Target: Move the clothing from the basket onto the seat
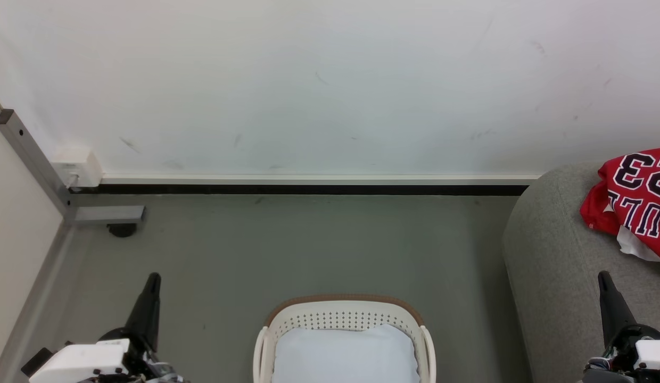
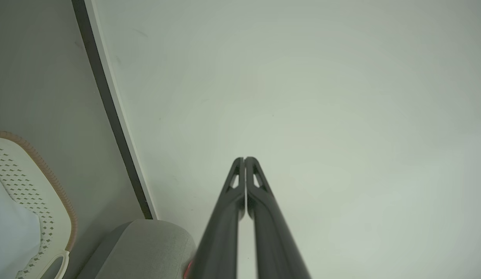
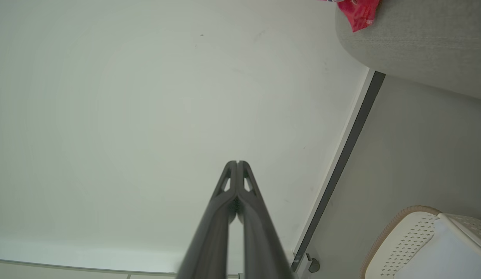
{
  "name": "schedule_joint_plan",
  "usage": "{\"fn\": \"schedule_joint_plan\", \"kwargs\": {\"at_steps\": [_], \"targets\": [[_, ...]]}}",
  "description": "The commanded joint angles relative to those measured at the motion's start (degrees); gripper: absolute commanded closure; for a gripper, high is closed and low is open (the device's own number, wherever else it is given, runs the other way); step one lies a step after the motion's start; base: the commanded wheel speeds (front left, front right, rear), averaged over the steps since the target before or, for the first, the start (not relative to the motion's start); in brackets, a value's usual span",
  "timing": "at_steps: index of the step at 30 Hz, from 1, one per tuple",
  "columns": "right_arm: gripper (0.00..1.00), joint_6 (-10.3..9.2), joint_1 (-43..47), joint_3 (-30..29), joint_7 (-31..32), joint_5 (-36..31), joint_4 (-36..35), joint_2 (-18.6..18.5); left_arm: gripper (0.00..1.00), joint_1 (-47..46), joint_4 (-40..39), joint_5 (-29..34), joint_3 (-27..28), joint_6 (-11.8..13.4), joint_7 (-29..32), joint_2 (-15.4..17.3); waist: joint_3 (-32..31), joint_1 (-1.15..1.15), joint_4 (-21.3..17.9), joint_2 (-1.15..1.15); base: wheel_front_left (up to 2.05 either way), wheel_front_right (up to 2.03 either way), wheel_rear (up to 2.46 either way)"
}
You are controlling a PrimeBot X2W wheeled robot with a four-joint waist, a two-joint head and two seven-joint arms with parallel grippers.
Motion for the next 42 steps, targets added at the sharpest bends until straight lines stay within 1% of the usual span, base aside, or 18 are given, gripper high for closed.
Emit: {"fn": "schedule_joint_plan", "kwargs": {"at_steps": [1,42], "targets": [[1.0,-0.13,0.02,0.23,-0.24,0.32,-0.19,-0.5,1.0,-0.36,-0.14,-0.71,0.1,-0.26,0.11,0.08,0.0,0.0,0.0,0.0,0.0,0.0,0.0],[1.0,-0.13,-0.35,6.67,-5.62,6.06,-2.26,-5.59,1.0,-0.3,-0.25,-0.73,0.09,-0.23,0.11,0.08,0.06,0.0,0.01,0.0,0.0,0.0,0.0]]}}
